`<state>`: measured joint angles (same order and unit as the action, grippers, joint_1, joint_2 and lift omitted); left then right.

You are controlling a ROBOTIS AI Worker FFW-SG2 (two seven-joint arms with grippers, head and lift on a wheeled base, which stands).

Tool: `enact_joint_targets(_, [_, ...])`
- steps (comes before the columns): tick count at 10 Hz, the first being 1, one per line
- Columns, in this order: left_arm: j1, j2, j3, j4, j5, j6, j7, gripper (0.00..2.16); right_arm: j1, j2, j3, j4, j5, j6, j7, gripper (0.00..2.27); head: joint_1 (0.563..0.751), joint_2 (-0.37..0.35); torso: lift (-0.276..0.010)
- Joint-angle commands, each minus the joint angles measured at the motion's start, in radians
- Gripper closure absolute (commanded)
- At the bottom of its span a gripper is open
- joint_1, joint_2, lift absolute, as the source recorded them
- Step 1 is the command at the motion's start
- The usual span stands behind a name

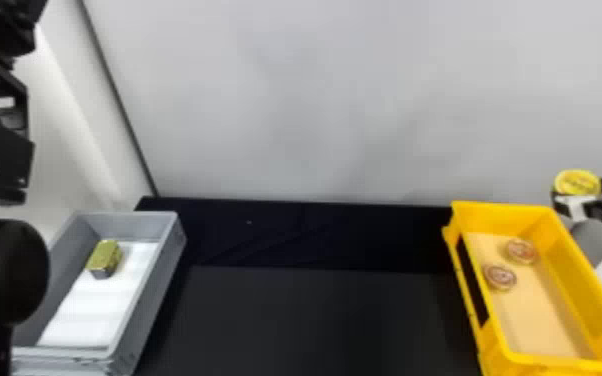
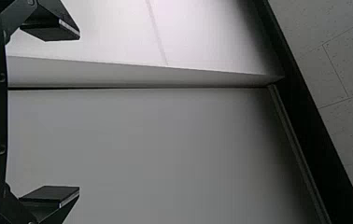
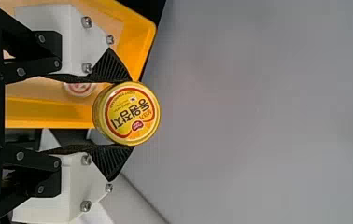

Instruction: Pick up the round yellow can and place it in the yellow rectangular box

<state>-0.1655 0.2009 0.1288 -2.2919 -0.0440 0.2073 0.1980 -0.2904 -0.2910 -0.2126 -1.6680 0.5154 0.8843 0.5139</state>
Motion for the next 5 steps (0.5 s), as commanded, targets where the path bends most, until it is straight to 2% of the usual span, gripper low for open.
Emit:
enact_joint_targets(1, [0.0, -0.001, 0.0, 0.0, -0.002, 0.0, 0.0, 0.11, 0.031, 0.0, -0.062, 0.056, -0.007, -0.026, 0.014, 0.67, 0.663, 0.054, 0.001])
enact_joint_targets(4, [0.001, -0.003, 0.002, -0.001, -0.002, 0.0, -0.002, 0.11, 0.043, 0.0, -0.085, 0.191, -0.092, -0.063, 0.016, 0.67, 0.663, 0.054, 0.001])
enact_joint_targets(5, [0.0, -0.003, 0.002, -0.001, -0.002, 0.0, -0.002, 0.11, 0.054, 0.001, -0.083, 0.212, -0.121, -0.057, -0.015, 0.67, 0.663, 0.054, 0.001])
